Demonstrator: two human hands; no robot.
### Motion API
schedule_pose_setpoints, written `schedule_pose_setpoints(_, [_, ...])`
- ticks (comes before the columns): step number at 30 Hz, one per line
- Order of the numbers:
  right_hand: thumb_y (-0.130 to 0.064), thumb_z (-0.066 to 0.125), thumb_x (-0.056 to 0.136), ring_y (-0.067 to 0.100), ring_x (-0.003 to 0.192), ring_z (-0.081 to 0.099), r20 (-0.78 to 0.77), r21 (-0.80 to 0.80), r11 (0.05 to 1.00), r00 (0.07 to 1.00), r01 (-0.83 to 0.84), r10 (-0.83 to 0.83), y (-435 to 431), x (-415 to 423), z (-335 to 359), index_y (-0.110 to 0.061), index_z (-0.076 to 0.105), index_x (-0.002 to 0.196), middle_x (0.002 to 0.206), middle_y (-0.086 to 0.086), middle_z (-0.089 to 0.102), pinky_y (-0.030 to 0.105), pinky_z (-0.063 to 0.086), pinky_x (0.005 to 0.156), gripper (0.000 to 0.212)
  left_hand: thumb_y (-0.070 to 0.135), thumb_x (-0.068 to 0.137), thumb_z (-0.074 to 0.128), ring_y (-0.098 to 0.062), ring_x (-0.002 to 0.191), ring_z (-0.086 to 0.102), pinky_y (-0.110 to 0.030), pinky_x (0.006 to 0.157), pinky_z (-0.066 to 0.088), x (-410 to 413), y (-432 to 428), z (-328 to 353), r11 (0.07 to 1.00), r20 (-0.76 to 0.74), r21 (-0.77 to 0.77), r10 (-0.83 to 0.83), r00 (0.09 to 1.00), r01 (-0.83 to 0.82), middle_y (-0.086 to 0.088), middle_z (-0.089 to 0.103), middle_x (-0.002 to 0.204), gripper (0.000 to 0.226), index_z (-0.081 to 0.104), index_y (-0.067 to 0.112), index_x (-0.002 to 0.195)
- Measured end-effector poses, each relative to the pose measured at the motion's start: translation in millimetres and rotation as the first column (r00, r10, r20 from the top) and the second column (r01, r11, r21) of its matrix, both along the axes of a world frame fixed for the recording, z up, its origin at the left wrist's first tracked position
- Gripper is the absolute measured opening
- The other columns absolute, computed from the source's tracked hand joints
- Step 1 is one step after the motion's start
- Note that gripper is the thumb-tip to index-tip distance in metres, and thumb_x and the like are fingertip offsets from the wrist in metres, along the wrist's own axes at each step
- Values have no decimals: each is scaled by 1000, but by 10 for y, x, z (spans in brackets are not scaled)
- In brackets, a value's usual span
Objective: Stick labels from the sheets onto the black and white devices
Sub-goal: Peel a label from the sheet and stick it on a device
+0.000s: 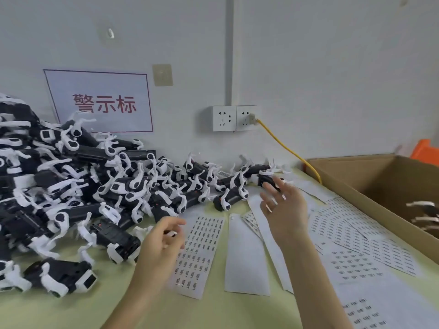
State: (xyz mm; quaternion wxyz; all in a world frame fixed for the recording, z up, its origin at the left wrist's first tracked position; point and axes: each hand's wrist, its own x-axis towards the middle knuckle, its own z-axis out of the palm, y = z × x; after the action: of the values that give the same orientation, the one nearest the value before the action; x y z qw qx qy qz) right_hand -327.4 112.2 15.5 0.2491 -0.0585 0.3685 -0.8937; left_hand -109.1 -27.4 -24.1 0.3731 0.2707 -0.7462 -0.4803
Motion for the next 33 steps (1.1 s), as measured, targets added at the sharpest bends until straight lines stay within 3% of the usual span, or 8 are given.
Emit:
schedule_pose_setpoints(6, [-10, 53, 98, 13, 54, 59, -386, 387, 921, 912, 27, 136, -300, 304, -95, -16, 75, 90, 70, -1, 67, 27, 42, 58, 24, 6, 95, 63, -5, 85, 63, -25, 75, 56, 67, -48, 19, 941, -159, -118, 298, 941, -318, 18, 53, 124, 44, 55, 34, 128])
schedule_pose_setpoints(11, [-4, 53, 96, 14, 56, 57, -557, 475, 877, 796, 73, 236, -395, 499, -154, -13, 74, 81, 67, 2, 67, 24, 43, 55, 27, 28, 100, 63, 26, 114, 41, -21, 96, 38, 89, -190, -37, 961, 218, -215, 221, 951, -174, 15, 38, 156, 64, 35, 25, 157])
schedule_pose_setpoints(14, [-4, 54, 96, 13, 57, 58, -640, 526, 844, 703, 108, 309, -430, 592, -194, -16, 73, 80, 66, 1, 67, 22, 43, 54, 27, 28, 101, 61, 17, 94, 55, -12, 73, 39, 56, -166, -60, 941, 242, -298, 235, 941, -158, 17, 50, 132, 44, 49, 27, 144])
schedule_pose_setpoints(19, [-7, 57, 94, 25, 60, 59, -761, 585, 773, 497, 245, 417, -486, 708, -280, -25, 71, 79, 67, 1, 66, 38, 49, 57, 27, 6, 97, 60, -7, 79, 57, -14, 68, 43, 83, -140, -16, 920, -11, -282, 279, 960, -270, 7, 59, 84, 23, 61, 29, 95])
schedule_pose_setpoints(25, [-10, 58, 95, 12, 62, 62, -762, 614, 766, 396, 192, 512, -524, 799, -343, -30, 71, 83, 73, -4, 68, 33, 52, 62, 27, 13, 101, 55, -11, 71, 59, -19, 64, 44, 88, -15, 41, 912, -248, -253, 262, 933, -323, 10, 63, 73, 16, 65, 21, 91])
schedule_pose_setpoints(28, [-24, 64, 96, 8, 74, 68, -731, 662, 737, 335, 137, 595, -540, 838, -372, -37, 64, 111, 94, -11, 67, 22, 53, 66, 20, 16, 95, 52, -13, 77, 64, -20, 67, 48, 84, 60, 51, 903, -284, -313, 208, 936, -295, 11, 67, 78, 16, 67, 19, 89])
schedule_pose_setpoints(30, [-32, 69, 94, 4, 86, 68, -702, 707, 689, 280, 161, 655, -557, 864, -409, -39, 50, 131, 116, -17, 57, 16, 51, 72, 42, 12, 93, 53, -12, 81, 64, -15, 69, 48, 74, 101, 50, 902, -292, -339, 168, 942, -266, 13, 67, 81, 17, 68, 17, 88])
schedule_pose_setpoints(33, [-31, 71, 93, -2, 90, 64, -705, 706, 682, 286, 194, 649, -583, 852, -439, -36, 60, 123, 118, -16, 56, 12, 48, 75, 32, 14, 92, 53, -13, 83, 65, -13, 70, 46, 58, 115, 38, 933, -279, -275, 154, 948, -232, 11, 68, 81, 17, 68, 20, 87])
